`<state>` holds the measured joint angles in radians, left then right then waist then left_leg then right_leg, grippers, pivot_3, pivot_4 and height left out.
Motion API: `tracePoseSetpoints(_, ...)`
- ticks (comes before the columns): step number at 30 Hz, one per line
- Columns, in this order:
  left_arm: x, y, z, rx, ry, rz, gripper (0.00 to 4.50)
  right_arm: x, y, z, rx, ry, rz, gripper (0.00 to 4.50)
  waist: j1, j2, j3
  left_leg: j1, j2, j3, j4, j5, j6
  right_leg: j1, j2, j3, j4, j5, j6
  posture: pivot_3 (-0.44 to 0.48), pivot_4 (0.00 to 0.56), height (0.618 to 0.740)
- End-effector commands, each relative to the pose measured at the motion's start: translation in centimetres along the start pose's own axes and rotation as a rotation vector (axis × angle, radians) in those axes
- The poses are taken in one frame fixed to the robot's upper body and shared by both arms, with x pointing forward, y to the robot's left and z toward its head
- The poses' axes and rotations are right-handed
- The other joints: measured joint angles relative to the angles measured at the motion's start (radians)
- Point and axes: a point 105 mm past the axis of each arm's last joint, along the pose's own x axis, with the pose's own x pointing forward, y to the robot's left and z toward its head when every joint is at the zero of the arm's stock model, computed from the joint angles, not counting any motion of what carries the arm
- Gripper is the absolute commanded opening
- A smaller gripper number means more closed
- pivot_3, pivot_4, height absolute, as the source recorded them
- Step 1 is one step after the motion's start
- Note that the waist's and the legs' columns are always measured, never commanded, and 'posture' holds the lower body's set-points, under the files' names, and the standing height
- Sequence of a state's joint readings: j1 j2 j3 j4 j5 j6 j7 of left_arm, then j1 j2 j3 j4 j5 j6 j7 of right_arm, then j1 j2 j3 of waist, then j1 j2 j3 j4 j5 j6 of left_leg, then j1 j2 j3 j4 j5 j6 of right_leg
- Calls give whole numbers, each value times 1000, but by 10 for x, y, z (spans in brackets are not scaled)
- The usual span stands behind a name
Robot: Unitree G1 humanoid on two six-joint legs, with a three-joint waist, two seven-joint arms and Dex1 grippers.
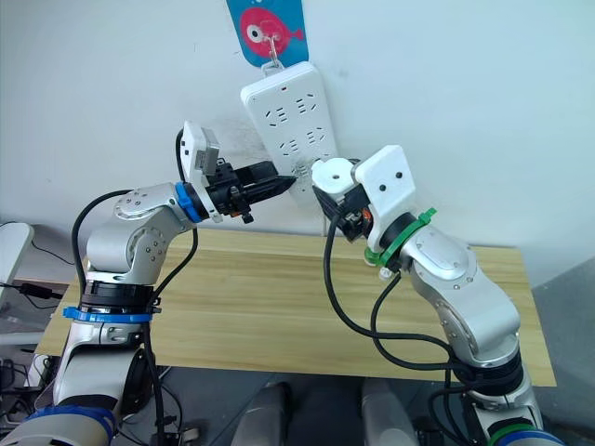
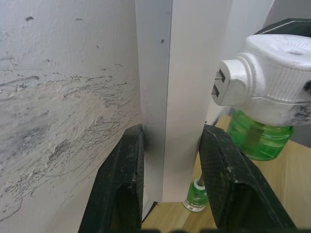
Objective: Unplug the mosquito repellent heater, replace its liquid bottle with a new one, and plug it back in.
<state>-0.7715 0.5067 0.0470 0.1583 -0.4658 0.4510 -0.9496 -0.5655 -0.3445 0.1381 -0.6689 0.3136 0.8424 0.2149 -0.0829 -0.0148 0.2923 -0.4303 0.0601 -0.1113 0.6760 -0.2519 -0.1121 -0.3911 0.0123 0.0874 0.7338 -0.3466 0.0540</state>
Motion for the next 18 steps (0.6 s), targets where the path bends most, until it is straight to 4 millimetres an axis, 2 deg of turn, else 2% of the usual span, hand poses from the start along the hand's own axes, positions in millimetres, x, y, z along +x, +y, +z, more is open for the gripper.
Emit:
tracePoseSetpoints(1,-1,2,7,13,-13,13,1304,-3,-5,15,-24,-69,-34,3017,0,0,0,0,0,0,0,0,0,0,0,0,0,0,0,-87,241,697)
tracePoseSetpoints(13,-1,2,8,20,-13,6,1304,-3,-6,9,-12,-40,-37,3016,0,0,0,0,0,0,0,0,0,0,0,0,0,0,0,-87,238,697)
tracePoseSetpoints(18,-1,2,8,24,-11,4,1304,-5,-7,14,-11,-55,-35,3016,0,0,0,0,0,0,0,0,0,0,0,0,0,0,0,-88,237,697)
